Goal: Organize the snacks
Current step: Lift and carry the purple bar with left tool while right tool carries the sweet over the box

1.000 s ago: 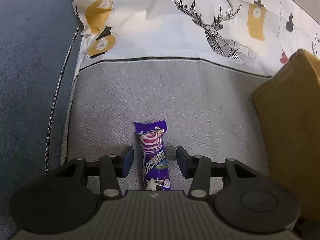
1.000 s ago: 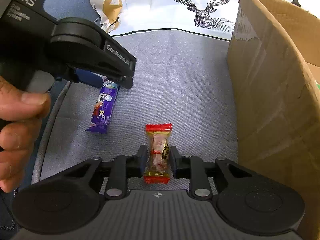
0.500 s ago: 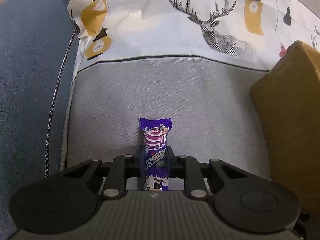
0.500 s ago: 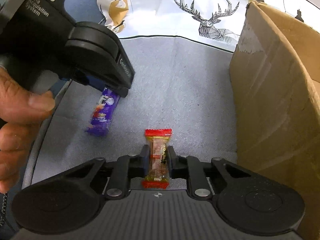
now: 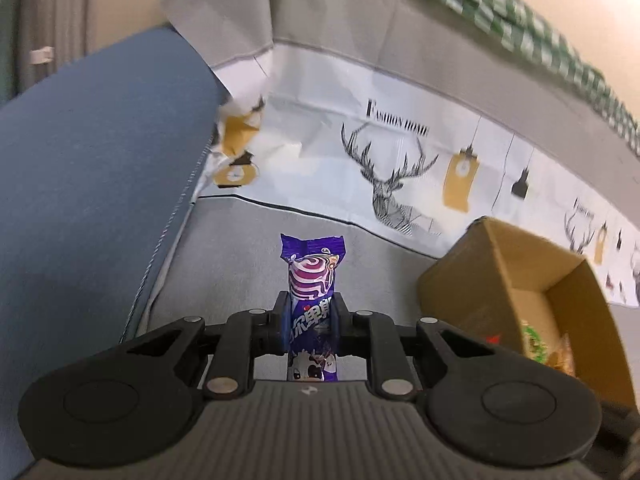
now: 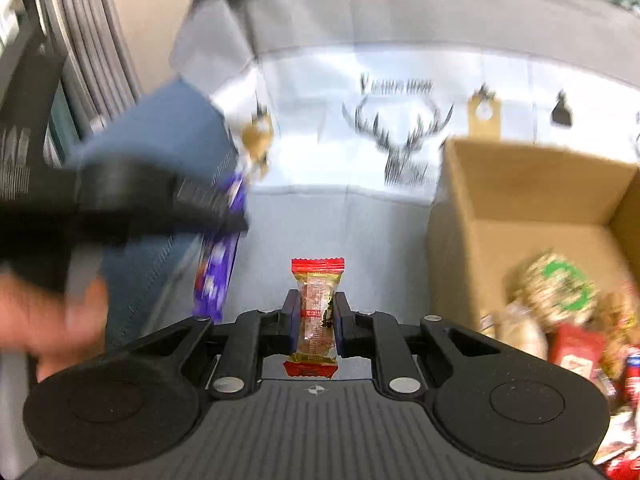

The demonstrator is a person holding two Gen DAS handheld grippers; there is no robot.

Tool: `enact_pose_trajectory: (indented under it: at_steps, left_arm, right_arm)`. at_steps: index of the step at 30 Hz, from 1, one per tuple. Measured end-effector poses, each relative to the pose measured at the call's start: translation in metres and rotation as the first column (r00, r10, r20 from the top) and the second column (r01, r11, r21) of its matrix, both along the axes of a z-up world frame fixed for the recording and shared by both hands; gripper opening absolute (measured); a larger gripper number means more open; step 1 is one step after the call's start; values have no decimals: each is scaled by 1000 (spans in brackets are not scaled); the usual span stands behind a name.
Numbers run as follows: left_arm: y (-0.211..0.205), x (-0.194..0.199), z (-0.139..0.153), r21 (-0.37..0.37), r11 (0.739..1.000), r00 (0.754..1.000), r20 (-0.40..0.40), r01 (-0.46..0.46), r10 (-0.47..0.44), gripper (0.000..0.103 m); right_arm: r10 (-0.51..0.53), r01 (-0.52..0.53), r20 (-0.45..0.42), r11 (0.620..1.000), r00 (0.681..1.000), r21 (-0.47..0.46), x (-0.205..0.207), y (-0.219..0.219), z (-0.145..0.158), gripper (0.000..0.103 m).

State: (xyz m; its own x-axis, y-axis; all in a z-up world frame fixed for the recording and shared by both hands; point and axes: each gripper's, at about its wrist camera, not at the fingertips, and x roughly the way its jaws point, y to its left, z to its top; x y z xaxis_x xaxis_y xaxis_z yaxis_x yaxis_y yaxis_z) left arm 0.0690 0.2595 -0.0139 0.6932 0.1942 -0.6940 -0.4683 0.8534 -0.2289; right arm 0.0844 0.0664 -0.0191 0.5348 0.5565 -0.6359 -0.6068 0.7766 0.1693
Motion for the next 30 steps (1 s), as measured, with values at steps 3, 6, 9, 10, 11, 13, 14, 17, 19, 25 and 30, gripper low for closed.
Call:
enact_pose_trajectory:
  at_steps: [3,6,9,10,11,13,14,17,19,25,30]
  left_arm:
    - [-21,-20,14,18,1000,998,59,3,-4,21]
    - [-45,-37,27,31,999,992,120,24,-27,21]
    - [-70,-50,40,22,998,978,196,60,-64,21]
    - [-78,-53,44,26,997,972,219,78,-82,21]
    - [-87,-53,47,41,995,967,232,96,-103,21]
    - [-106,-50,53,76,990,960,246,120,-136,21]
    - [-112,-49,55,76,989,955,257,129,-145,21]
    - [-128,-43,58,44,988,946,284,146,-153,21]
    - [-139,-38,61,18,987,938,309,158,-155,21]
    - [-172,-20,63,22,980,914,358,199,-194,21]
    - [-199,1,54,30,970,912,332,243,-239,21]
  right_arm:
    - [-7,4,36,997,999,79,-4,-37,27,17]
    - [-21,9,80,990,997,140,-1,-79,51,17]
    - [-45,18,154,984,987,176,5,-124,61,17]
    - [-57,23,187,984,981,178,5,-138,63,17]
    - [-80,38,222,982,972,186,5,-155,62,17]
    - [-125,70,257,974,958,214,10,-180,54,17]
    - [-159,105,256,971,954,215,12,-192,46,17]
    - [-261,206,208,945,943,254,20,-223,45,17]
    - [-292,235,207,937,934,260,23,-236,45,17]
    - [-316,268,235,939,919,214,31,-250,40,17]
    - [-329,290,223,938,917,192,29,-258,33,17]
